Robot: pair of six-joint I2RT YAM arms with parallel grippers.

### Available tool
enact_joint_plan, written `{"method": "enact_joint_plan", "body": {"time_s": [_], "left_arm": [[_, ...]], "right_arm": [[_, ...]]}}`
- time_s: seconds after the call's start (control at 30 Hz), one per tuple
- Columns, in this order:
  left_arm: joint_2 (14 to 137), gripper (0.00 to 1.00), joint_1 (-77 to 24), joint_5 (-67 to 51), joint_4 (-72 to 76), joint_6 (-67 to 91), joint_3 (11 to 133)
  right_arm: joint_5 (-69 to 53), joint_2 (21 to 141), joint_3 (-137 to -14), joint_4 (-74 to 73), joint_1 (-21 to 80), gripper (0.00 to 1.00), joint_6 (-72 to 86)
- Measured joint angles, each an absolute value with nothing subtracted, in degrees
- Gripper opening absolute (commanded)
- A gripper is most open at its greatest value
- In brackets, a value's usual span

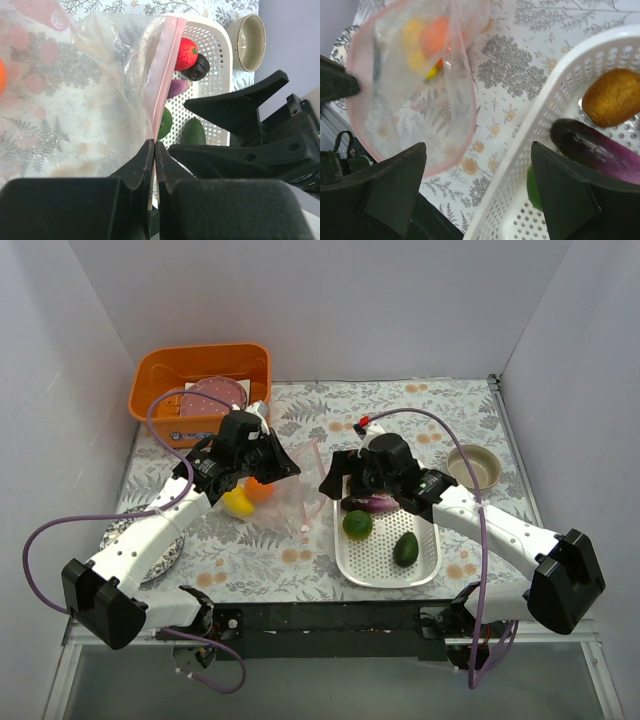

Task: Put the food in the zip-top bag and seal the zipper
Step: Place the fake fruit in the zipper food storage bag.

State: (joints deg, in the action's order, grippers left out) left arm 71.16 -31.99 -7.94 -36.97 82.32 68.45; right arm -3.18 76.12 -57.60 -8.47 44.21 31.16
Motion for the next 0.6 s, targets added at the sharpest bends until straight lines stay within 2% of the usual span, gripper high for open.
{"method": "enact_joint_plan", "body": {"time_s": [0.33, 0.6], "left_arm": [[72.36, 0.0, -31.99, -8.14, -36.62, 82.3, 68.45], [73.43, 0.0, -31.99, -9.52, -35.03, 81.47, 68.42]], "right_arm": [[6.68, 69.65, -50.72, -17.8, 43.94, 0.98, 33.87], [15.46, 62.46, -48.47, -22.9, 43.83, 0.97, 34.06]]}}
